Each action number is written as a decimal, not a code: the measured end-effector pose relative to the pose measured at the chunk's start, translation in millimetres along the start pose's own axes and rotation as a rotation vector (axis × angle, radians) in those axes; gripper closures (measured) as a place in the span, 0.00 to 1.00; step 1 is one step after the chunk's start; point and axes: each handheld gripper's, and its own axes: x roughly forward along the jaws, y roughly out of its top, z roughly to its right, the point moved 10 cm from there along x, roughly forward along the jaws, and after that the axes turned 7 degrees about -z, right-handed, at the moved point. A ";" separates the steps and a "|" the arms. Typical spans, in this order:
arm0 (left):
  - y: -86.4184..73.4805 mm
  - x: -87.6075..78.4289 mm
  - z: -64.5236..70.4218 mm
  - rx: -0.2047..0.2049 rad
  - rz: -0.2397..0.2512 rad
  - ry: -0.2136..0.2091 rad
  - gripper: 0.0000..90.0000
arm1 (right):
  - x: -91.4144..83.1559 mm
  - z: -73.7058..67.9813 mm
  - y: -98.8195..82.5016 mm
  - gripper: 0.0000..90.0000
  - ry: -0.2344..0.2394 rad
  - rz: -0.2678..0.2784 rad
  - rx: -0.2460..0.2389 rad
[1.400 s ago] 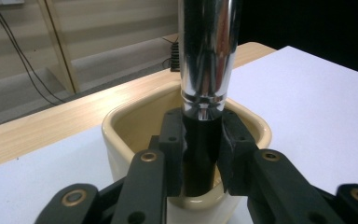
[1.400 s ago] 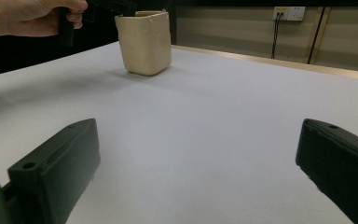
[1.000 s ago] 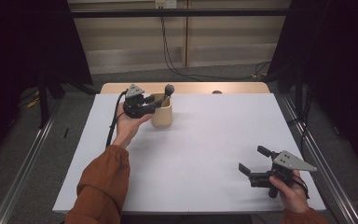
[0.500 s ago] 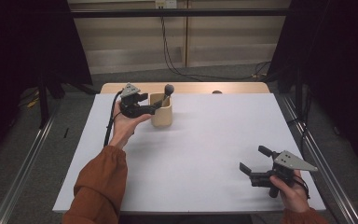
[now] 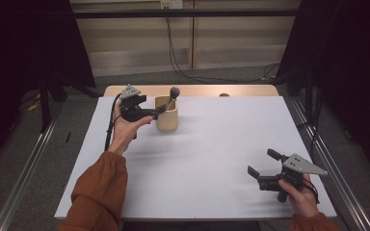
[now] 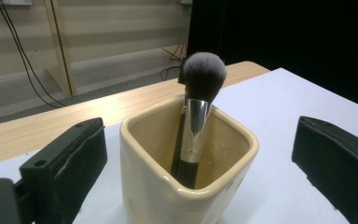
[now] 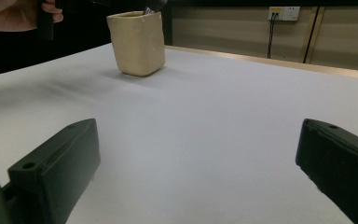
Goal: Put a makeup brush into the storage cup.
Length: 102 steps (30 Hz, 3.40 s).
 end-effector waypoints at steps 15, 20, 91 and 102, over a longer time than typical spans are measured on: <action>-3.2 -24.4 11.6 0.031 -0.005 -0.009 0.03 | -3.4 -1.5 -0.4 0.00 -0.008 0.000 -0.013; -5.4 -31.4 18.2 0.049 0.000 -0.011 0.03 | -4.3 -4.4 1.0 0.00 -0.010 -0.001 -0.015; -109.8 -139.4 33.2 0.061 0.049 0.092 0.04 | -7.3 -4.7 -0.6 0.00 -0.018 -0.007 -0.019; -121.5 -154.3 43.0 0.046 0.060 0.084 0.04 | -7.3 -4.3 -1.1 0.00 -0.019 -0.010 -0.015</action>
